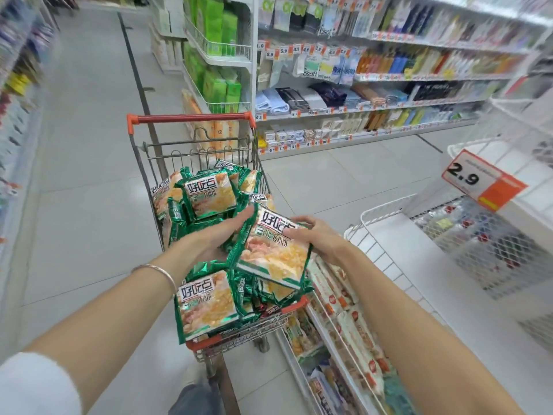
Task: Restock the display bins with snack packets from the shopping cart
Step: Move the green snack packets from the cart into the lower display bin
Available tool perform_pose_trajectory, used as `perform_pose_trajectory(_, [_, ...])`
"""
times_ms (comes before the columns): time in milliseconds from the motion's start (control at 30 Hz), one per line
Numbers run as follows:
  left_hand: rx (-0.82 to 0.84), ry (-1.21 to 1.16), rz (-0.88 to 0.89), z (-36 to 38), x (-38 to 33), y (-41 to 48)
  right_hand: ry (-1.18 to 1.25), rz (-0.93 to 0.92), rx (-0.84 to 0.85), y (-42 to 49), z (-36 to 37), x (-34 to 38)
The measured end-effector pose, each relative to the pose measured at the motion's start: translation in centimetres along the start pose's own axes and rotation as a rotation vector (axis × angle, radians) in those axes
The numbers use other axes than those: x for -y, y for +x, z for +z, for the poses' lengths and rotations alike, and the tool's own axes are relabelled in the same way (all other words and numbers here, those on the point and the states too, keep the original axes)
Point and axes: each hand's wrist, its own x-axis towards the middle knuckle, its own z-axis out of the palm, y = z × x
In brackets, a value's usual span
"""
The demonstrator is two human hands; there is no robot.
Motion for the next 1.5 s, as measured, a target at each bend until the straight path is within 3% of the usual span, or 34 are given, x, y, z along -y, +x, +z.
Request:
perform_pose_trajectory(67, [0.157,0.010,0.001,0.3,-0.7,1.6,0.151,-0.051,-0.206,0.3,0.1,-0.8])
perform_pose_trajectory(200, [0.226,0.042,0.025,2.7,-3.1,5.2,0.453,-0.060,-0.504,-0.5,-1.3,-2.0])
perform_pose_trajectory(367, [0.352,0.143,0.167,9.4,-7.5,10.3,0.505,0.000,-0.416,-6.0,-6.3,-2.3])
perform_pose_trajectory(567, [0.618,0.230,0.231,21.1,-12.2,14.0,0.638,-0.008,-0.600,-11.6,-15.1,-3.9])
perform_pose_trajectory(667, [0.700,0.390,0.255,25.9,-13.9,17.3,0.614,-0.046,-0.678,-11.8,-19.6,-5.9])
perform_pose_trajectory(800, [0.644,0.650,0.425,30.7,-13.9,23.5,0.505,-0.048,-0.846,-9.3,-25.2,-10.7])
perform_pose_trajectory(967, [0.629,0.629,0.550,34.3,-11.2,30.4,0.397,-0.081,-1.015,-3.8,-27.4,-17.7])
perform_pose_trajectory(1100, [0.661,0.621,0.676,36.0,-11.8,31.2,0.416,-0.111,-0.958,-2.8,-29.8,-20.1])
perform_pose_trajectory(1233, [0.650,0.741,0.838,36.5,-12.5,32.9,0.273,-0.115,-0.879,-2.9,-31.2,-20.9])
perform_pose_trajectory(1500, [0.229,1.353,1.303,37.1,-14.5,35.8,0.087,-0.272,-1.154,2.3,-32.1,-21.0])
